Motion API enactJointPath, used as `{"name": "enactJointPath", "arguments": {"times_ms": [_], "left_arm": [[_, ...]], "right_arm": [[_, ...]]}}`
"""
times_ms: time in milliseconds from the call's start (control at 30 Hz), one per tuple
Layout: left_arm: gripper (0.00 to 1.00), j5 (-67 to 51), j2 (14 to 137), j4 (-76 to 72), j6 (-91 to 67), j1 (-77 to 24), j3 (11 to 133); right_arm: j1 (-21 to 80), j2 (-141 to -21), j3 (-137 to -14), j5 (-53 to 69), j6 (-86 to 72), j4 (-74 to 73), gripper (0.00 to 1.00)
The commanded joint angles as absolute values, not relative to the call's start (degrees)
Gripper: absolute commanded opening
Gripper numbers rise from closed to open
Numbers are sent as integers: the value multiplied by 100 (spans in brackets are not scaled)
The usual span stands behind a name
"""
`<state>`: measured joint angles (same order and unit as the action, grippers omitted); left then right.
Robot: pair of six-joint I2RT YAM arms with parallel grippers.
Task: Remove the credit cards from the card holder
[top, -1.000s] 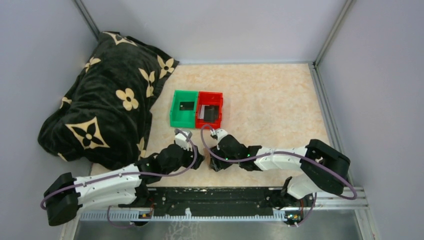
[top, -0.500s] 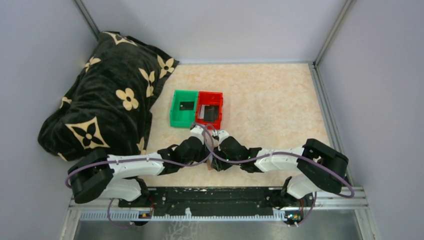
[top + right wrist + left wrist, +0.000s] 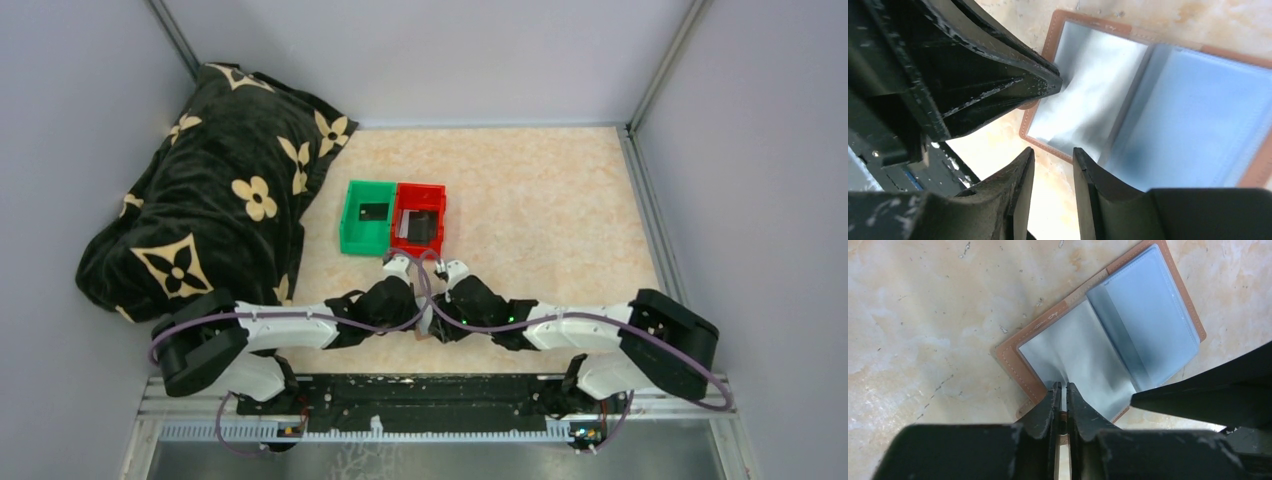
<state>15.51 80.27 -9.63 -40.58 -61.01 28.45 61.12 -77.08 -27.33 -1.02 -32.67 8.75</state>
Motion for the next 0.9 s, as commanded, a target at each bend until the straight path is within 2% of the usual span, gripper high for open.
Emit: {"name": "enactJointPath", "arguments": {"times_ms": [0,233,333,400,633,867], "left_arm": [[14,1700,7829,-719,-4195,-6100,2774],[16,1533,7833,-865,-4253,-6021,2634],[18,1404,7772,-1041,-4323,-6021,2489],[18,1354,7725,-1135,-4363,-6012,2402],[18,1288,7747,-1229,-4355,-6003,2377],[18,1250,7755,-1199,-4351,-6003,2377]], "right_arm": [[6126,-6975,-2773,-569,-3255,645,38],[5633,-6322,-2540,-905,-3390,344,40],[5102,-6096,-2402,-795,-3422,207,19],[4806,-5982,-2336,-734,-3362,125,13],[4667,-6282,-2298,-693,-3122,160,8],[4661,-6590,-2085,-723,-3183,457,8]]}}
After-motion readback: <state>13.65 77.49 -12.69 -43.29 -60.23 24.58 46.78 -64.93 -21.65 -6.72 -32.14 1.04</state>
